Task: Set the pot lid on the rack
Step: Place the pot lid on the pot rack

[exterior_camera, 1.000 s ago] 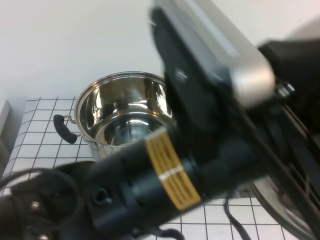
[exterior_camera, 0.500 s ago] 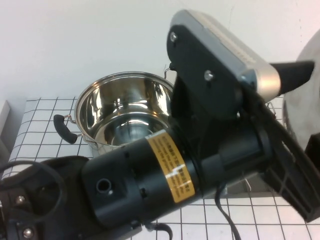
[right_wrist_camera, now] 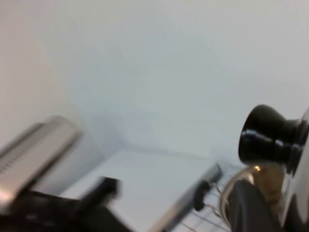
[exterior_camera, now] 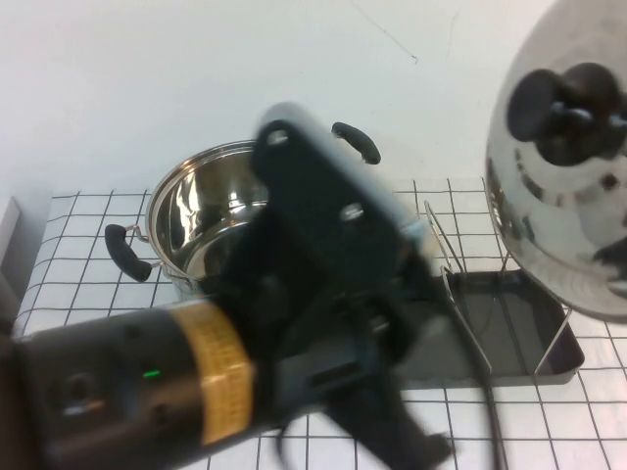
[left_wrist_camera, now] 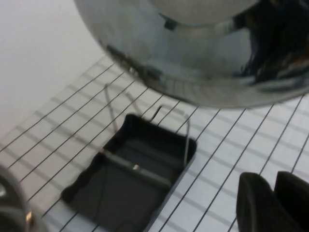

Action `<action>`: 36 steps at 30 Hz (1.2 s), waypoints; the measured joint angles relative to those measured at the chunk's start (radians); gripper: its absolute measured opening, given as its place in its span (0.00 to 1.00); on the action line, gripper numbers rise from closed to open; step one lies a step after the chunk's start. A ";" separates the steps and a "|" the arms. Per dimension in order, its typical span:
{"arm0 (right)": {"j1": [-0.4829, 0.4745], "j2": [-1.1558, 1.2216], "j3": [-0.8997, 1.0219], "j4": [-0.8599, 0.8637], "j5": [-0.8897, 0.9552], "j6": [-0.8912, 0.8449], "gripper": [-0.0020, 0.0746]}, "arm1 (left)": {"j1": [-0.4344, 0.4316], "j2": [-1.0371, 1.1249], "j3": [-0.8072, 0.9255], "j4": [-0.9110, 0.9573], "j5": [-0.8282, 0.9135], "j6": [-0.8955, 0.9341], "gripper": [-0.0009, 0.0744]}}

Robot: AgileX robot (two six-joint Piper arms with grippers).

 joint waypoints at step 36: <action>0.359 0.630 -0.119 -0.239 -0.591 -0.164 0.20 | 0.000 -0.419 0.362 0.093 0.260 -0.216 0.01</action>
